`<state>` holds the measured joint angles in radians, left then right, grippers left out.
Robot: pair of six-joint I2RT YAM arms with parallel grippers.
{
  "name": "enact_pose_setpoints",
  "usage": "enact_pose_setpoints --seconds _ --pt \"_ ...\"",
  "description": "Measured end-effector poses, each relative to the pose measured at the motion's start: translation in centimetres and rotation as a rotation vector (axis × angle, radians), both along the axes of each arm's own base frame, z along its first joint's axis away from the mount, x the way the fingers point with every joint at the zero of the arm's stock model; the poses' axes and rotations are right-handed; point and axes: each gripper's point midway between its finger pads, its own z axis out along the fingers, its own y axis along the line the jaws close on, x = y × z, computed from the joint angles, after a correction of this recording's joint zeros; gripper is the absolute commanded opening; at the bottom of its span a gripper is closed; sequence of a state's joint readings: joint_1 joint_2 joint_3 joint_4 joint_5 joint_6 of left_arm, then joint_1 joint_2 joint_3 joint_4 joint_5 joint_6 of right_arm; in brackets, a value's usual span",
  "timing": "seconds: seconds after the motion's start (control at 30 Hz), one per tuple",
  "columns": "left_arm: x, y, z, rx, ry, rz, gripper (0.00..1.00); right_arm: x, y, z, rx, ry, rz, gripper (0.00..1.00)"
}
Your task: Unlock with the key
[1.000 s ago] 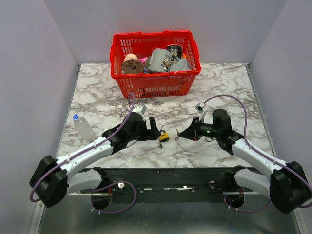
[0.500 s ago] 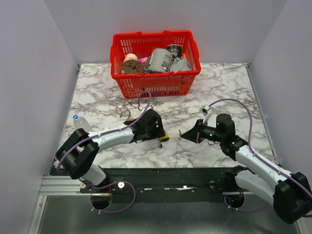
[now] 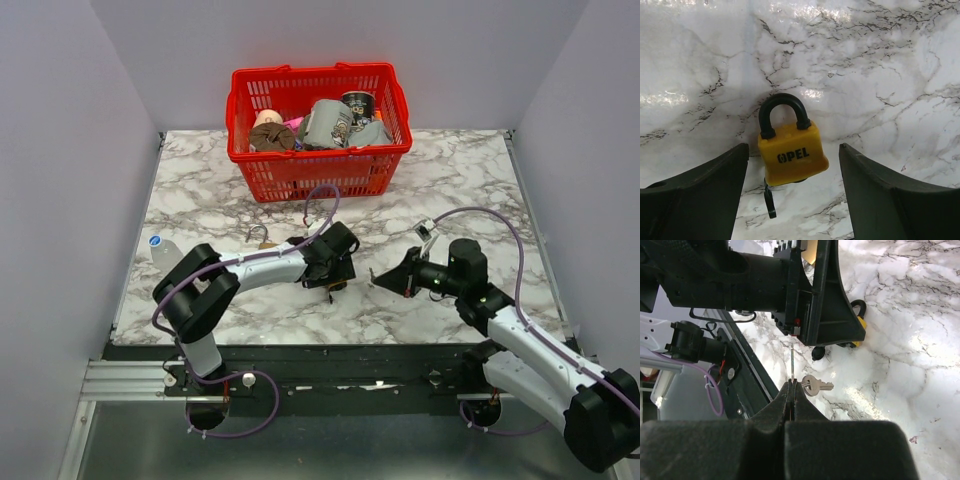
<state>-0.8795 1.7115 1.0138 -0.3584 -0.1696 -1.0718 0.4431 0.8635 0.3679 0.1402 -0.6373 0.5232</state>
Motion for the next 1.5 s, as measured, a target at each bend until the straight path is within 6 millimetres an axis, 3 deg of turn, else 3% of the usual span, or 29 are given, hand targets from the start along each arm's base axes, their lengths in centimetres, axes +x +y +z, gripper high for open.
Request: enact_pose_setpoints --seconds 0.37,0.47,0.6,0.7,1.1,1.5 --pt "0.3 0.3 -0.7 0.087 0.004 0.024 0.55 -1.0 -0.5 -1.5 -0.008 0.013 0.002 0.01" --pt "0.3 0.2 -0.7 0.079 0.004 0.034 0.44 -1.4 -0.6 -2.8 -0.024 0.046 0.004 0.01" --pt "0.4 0.0 -0.7 0.052 -0.003 0.052 0.17 -1.7 -0.5 -4.6 -0.04 0.097 0.014 0.01" --pt "0.6 -0.5 -0.5 0.003 -0.021 0.075 0.06 -2.3 0.2 -5.5 -0.048 0.131 0.041 0.01" --pt "0.3 -1.3 0.0 -0.144 -0.039 0.126 0.0 -3.0 2.9 -9.3 -0.05 0.304 0.087 0.01" --pt "0.0 -2.0 0.1 -0.214 -0.029 0.123 0.0 -1.2 4.0 -10.5 -0.049 0.363 0.058 0.01"
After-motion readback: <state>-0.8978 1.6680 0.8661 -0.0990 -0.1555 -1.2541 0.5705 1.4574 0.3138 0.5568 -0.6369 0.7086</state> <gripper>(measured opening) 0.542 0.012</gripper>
